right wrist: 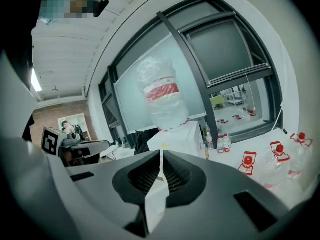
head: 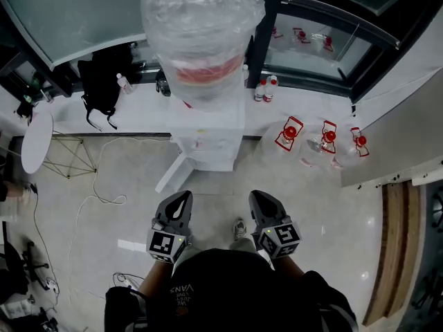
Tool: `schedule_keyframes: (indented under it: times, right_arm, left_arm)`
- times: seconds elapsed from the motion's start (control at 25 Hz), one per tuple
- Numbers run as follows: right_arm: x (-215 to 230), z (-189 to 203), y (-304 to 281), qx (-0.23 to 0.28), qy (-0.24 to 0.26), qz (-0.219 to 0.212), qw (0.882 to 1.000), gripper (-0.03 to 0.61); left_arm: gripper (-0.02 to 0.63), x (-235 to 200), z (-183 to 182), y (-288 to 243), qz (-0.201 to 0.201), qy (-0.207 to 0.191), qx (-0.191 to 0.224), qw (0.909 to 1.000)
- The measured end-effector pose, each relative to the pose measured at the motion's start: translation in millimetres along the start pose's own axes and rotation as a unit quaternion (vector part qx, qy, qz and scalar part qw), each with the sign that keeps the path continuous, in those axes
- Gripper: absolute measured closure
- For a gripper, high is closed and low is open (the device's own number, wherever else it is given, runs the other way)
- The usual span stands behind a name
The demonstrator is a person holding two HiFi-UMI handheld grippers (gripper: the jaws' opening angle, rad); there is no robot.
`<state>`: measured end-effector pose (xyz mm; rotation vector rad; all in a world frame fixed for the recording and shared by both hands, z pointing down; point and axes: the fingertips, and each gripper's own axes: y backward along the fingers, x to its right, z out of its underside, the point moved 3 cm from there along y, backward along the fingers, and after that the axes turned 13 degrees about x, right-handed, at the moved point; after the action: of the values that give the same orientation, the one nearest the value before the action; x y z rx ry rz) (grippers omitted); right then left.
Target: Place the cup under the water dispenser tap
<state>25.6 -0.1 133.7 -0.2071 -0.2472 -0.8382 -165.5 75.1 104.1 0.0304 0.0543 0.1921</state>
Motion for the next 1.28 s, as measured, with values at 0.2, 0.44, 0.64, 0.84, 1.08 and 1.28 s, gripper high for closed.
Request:
schedule_keyframes:
  times: [0.2,0.44,0.64,0.84,1.08,1.28]
  right_arm:
    - [-41.1,5.1,-19.6,0.038,-0.022,0.059,0.997,0.532]
    - [-71.2,20.1,-27.1,0.052,-0.016,0.118,0.992,0.532]
    - [-74.8,43.6,-23.3,0.059,-0.01,0.144,0.988,0.532]
    - [-55.2,75.7,-17.6,0.075,0.025,0.14,0.987,0.532]
    - [-8.5,112.2,-31.7,0.096,0.073,0.125,0.985,0.532]
    - [35.7,165.4,-48.2,0.087,0.069,0.11,0.988,0.532]
  left_arm:
    - [0.594,-51.0,-2.1,12.7,0.043,0.0,-0.003,0.9991]
    - [0.594,-82.1,14.1,7.9,0.114,0.004,-0.016,0.9934]
    - [0.594,-81.6,47.0,-7.5,0.158,-0.001,-0.027,0.9871]
    - [0.594,-68.4,98.0,-27.7,0.165,-0.002,-0.023,0.9859]
    - [0.594,-52.8,180.0,-57.3,0.167,0.016,-0.04,0.9851]
    - [0.594,-50.4,259.6,-87.5,0.151,0.022,-0.044,0.9873]
